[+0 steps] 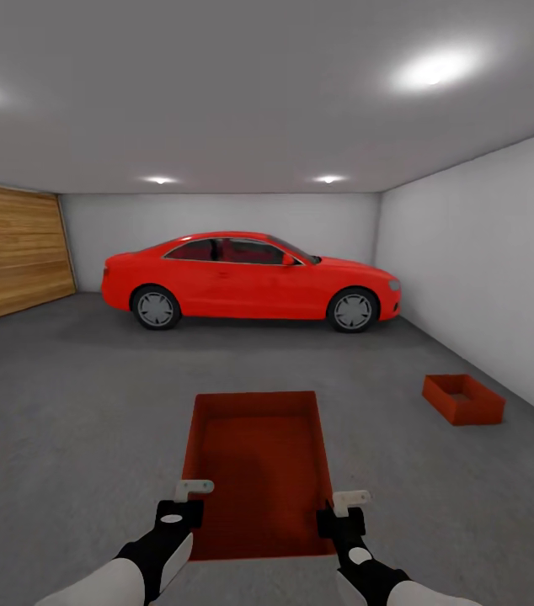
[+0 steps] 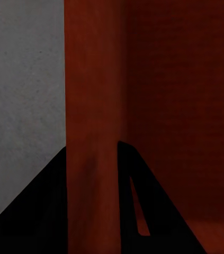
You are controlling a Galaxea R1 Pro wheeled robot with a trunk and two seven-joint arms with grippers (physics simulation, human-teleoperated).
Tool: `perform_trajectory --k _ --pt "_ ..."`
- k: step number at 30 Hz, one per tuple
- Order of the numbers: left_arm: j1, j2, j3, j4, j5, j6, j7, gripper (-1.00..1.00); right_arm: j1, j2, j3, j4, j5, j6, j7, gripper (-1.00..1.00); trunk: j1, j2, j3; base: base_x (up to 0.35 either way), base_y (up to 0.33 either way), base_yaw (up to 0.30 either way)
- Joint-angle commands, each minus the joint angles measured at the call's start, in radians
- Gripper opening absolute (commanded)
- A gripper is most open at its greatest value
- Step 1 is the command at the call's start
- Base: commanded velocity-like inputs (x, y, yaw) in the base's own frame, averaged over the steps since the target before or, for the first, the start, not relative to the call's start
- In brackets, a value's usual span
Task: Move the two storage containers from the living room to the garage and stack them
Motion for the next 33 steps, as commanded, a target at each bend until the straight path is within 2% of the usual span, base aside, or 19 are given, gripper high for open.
perform_trajectory --k 1,10,33 --pt "-0.002 -0.006 0.029 -0.015 0.053 0.002 0.0 -1.0 0.0 0.0 0.015 0.001 -0.006 -0.001 0.004 -1.0 0.0 -0.001 -0.002 0.0 0.0 0.008" --pt "-0.002 -0.007 0.027 -0.014 0.053 0.004 0.0 -1.0 0.0 0.0 0.014 0.001 -0.006 -0.001 0.004 -1.0 0.0 -0.001 -0.002 0.061 0.0 0.001" --pt "-0.002 -0.006 0.027 -0.013 0.053 0.012 0.0 -1.0 0.0 0.0 0.015 0.001 -0.006 -0.001 0.004 -1.0 0.0 -0.001 -0.002 0.315 0.0 0.0"
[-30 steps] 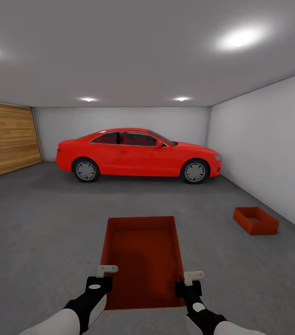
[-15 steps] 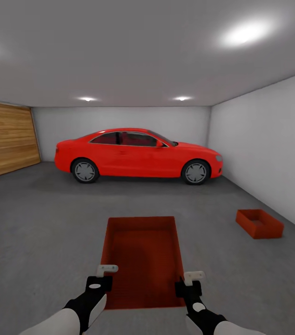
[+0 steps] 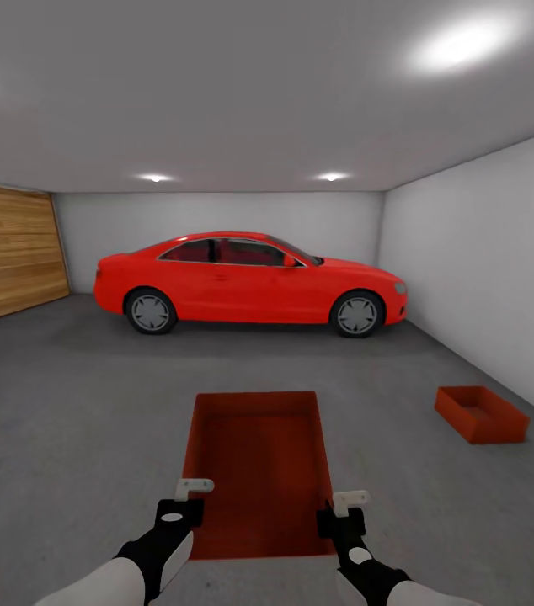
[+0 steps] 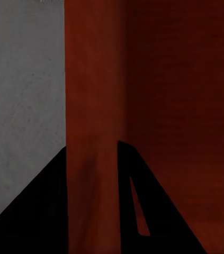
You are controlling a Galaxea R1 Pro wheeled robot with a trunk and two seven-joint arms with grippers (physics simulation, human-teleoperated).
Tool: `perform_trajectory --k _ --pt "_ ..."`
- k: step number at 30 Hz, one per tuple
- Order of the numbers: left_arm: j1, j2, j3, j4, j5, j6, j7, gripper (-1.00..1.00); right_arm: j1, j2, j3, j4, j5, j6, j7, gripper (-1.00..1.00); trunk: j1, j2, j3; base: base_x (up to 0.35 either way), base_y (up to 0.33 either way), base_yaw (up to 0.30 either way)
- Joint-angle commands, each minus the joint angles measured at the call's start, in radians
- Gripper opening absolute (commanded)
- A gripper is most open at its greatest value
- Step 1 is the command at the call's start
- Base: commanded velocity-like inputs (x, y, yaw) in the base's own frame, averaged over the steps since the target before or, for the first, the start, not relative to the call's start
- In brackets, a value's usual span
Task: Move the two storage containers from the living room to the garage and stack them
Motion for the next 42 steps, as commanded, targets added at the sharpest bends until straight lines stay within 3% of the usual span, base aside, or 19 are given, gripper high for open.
perform_trajectory --k 1,42 --pt "-0.002 -0.006 0.026 -0.005 0.058 0.003 0.0 -1.0 0.0 0.0 0.022 0.002 -0.01 -0.003 0.004 -1.0 0.001 -0.001 -0.001 0.32 0.0 0.0" --pt "-0.002 -0.006 0.026 -0.005 0.058 0.001 0.0 -1.0 0.0 0.0 0.022 0.002 -0.01 -0.003 0.004 -1.0 0.001 -0.001 -0.001 0.32 0.0 0.0"
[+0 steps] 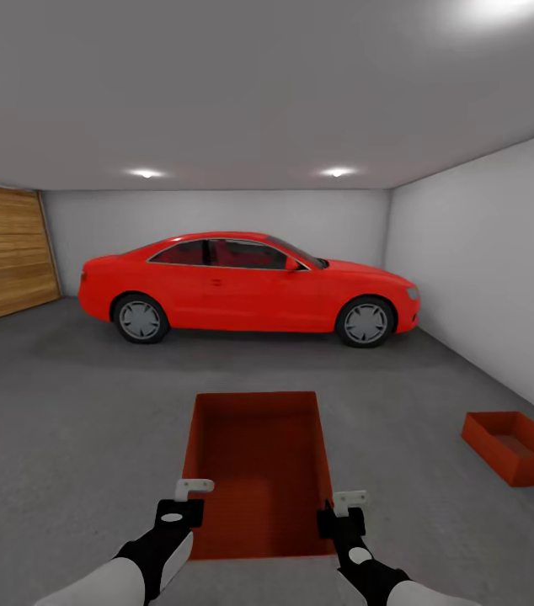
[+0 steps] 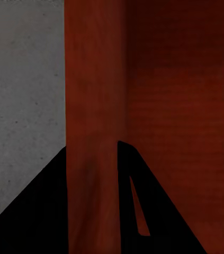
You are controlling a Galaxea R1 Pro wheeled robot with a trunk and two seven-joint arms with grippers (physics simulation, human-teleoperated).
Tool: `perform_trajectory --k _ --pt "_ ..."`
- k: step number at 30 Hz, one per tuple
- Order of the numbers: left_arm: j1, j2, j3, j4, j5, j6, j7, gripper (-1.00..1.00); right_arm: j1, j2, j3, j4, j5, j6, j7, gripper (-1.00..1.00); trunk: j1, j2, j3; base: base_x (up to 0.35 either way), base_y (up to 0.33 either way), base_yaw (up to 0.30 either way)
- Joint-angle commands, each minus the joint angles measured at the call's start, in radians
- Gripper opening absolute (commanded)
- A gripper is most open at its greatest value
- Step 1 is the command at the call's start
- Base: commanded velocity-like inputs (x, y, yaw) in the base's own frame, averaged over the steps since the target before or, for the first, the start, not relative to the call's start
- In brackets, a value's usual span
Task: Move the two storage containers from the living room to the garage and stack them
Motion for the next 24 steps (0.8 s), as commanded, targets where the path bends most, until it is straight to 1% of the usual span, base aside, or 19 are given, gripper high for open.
perform_trajectory --k 1,24 --pt "-0.002 -0.006 0.026 -0.007 0.057 0.002 0.0 -1.0 0.0 0.0 0.021 0.002 -0.01 -0.003 0.004 -1.0 0.001 -0.001 -0.002 0.32 0.0 0.0" --pt "-0.002 -0.006 0.026 -0.007 0.057 0.003 0.0 -1.0 0.0 0.0 0.023 0.002 -0.01 -0.003 0.005 -1.0 0.001 -0.001 -0.002 0.32 0.0 0.0"
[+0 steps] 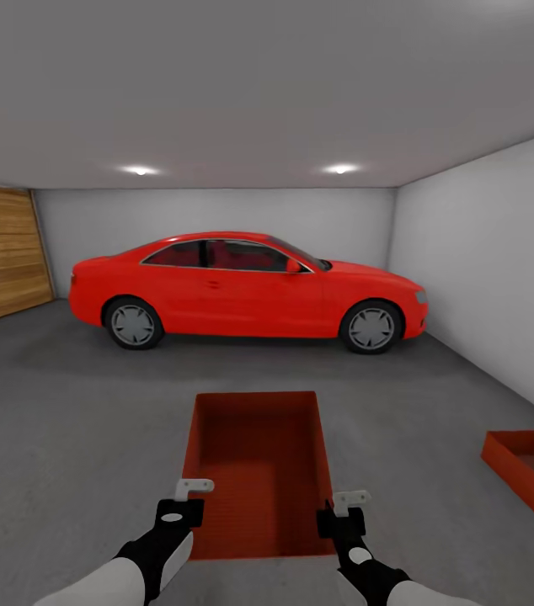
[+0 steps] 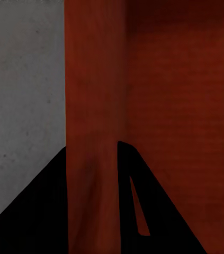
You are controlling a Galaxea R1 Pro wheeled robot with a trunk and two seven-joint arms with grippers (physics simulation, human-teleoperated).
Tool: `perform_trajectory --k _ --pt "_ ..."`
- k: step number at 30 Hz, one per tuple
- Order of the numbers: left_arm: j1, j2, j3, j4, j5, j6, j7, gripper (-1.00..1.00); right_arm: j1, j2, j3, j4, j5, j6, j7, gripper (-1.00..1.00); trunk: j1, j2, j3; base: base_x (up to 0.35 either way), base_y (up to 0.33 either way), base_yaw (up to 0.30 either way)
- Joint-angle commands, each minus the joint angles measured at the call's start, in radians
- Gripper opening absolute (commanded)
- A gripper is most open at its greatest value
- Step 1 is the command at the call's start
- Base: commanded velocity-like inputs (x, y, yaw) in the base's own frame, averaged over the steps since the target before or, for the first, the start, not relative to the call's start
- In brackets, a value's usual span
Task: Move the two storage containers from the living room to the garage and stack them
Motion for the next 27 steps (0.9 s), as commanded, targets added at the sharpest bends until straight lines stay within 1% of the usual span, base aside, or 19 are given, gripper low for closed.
perform_trajectory --k 1,5,8,19,27 --pt "-0.002 -0.006 0.026 -0.006 0.058 0.003 -0.001 -1.0 0.0 0.0 0.022 0.001 -0.007 -0.002 0.004 -1.0 0.001 -0.001 -0.002 0.32 0.0 0.0" --pt "-0.002 -0.006 0.026 -0.006 0.058 0.003 -0.001 -1.0 0.0 0.0 0.022 0.001 -0.007 -0.002 0.004 -1.0 0.001 -0.001 -0.002 0.32 0.0 -0.025" --pt "-0.002 -0.006 0.026 -0.006 0.058 0.003 -0.001 -1.0 0.0 0.0 0.021 0.001 -0.008 -0.002 0.004 -1.0 0.001 -0.001 -0.002 0.32 0.0 -0.176" --pt "-0.002 -0.006 0.026 -0.006 0.058 0.003 -0.001 -1.0 0.0 -0.001 0.021 0.001 -0.009 -0.002 0.005 -1.0 0.001 -0.001 -0.002 0.32 0.003 -0.274" --pt "-0.002 -0.008 0.026 -0.007 0.058 0.003 -0.002 -1.0 0.0 -0.001 0.021 0.001 -0.009 -0.002 0.005 -1.0 0.001 -0.001 -0.002 0.32 0.108 -0.285"
